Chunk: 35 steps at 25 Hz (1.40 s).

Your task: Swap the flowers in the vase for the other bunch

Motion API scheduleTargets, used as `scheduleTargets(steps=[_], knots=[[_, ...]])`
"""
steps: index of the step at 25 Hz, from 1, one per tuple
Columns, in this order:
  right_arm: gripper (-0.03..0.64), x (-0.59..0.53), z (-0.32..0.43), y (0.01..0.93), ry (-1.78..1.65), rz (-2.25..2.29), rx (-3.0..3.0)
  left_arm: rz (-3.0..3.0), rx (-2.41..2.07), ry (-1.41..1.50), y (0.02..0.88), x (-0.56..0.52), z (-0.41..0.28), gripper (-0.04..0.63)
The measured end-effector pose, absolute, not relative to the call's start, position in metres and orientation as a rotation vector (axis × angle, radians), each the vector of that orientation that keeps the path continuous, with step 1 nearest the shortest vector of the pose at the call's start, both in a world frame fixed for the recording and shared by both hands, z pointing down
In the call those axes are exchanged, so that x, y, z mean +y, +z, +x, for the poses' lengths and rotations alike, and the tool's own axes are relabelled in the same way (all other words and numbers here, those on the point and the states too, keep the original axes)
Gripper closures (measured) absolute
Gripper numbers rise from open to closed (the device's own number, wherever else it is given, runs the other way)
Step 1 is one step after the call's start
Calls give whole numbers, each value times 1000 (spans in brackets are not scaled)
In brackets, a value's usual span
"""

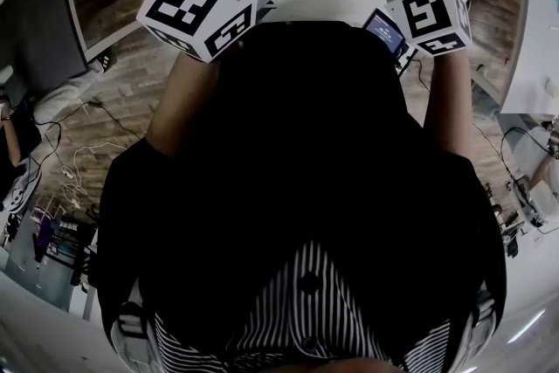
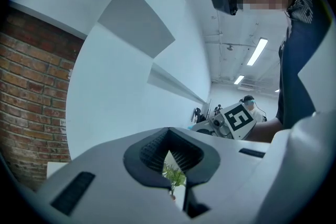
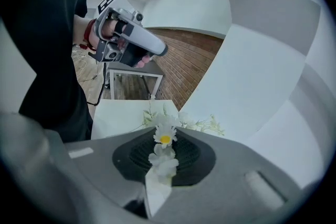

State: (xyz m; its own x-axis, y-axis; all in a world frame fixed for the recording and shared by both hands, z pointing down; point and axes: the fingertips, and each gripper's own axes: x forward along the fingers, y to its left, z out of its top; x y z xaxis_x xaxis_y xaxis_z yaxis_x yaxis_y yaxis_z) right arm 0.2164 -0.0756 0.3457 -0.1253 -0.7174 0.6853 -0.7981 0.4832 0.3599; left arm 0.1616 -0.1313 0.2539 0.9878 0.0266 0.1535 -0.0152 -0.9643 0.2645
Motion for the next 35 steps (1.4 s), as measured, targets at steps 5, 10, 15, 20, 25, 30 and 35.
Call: scheduleTargets(steps=[5,10,15,20,25,30,35], knots=[[571,-65,222,331,84,1307,-1856,2864,46,203,257,-121,170,595],[571,-63,219,298,40,1355,-1864,2865,71,179,249,-119,171,595],[571,-68,203,270,6,1366,-1899,2859,70,163,247,-126,159,595],[571,-67,197,257,8,1342,-1918,2856,57,157,243,-129,156,595],[572,-82,158,258,-9,1234,-1992,2851,-13,138,237,-141,125,595],[572,-100,108,268,-36,1071,-2107,2838,-149,122,238,-156,84,595],[572,-114,77,280,-60,906,-2206,2817,-319,118,237,-163,53,595]])
